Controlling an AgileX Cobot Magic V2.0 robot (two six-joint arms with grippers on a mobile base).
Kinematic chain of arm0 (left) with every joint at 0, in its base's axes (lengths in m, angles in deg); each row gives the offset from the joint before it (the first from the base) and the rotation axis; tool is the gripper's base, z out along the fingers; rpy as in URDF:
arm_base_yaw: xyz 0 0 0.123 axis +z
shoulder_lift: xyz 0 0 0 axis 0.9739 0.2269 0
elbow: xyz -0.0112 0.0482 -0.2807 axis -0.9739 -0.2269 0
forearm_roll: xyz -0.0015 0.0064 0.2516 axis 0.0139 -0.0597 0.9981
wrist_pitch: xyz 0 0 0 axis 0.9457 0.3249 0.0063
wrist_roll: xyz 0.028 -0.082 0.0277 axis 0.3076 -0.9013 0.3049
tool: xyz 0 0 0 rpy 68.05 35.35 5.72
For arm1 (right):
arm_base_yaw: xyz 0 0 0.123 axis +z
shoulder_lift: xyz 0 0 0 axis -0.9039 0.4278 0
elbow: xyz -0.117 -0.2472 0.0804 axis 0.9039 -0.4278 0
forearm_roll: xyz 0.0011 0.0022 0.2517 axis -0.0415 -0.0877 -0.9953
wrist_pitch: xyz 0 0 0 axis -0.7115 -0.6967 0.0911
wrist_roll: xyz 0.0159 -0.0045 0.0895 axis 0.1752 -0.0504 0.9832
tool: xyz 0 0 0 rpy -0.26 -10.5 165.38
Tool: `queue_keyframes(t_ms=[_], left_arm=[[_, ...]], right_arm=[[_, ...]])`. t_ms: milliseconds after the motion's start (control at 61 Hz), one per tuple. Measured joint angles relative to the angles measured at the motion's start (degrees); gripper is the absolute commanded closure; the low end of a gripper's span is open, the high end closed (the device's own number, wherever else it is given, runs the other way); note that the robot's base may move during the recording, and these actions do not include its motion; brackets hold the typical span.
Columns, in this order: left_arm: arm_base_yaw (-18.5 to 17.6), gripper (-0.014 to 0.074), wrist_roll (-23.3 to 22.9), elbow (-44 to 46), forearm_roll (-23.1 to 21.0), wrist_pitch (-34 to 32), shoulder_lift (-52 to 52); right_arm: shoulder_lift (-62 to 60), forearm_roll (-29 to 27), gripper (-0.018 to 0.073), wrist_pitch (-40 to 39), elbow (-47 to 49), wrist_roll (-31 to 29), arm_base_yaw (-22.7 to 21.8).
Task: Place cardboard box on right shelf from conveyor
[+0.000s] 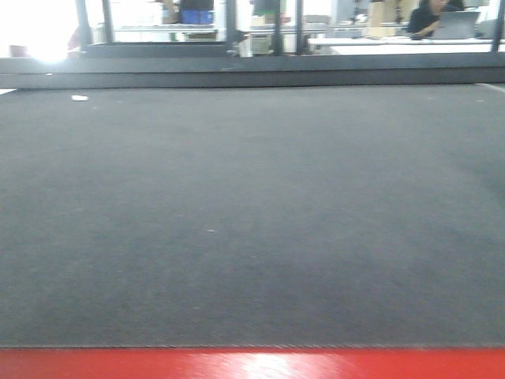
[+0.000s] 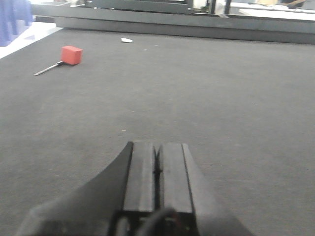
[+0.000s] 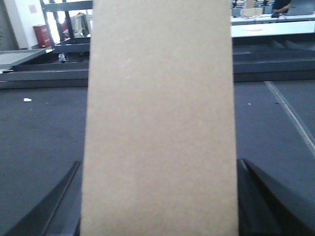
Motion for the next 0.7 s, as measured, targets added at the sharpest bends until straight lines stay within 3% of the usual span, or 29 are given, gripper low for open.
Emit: queue_keyframes(t_ms=[704], left_arm=[[0.0, 0.0713, 0.0, 0.0, 0.0, 0.0, 0.0]], right_arm=[[0.0, 0.3, 0.0335, 0.0, 0.0, 0.0, 0.0]])
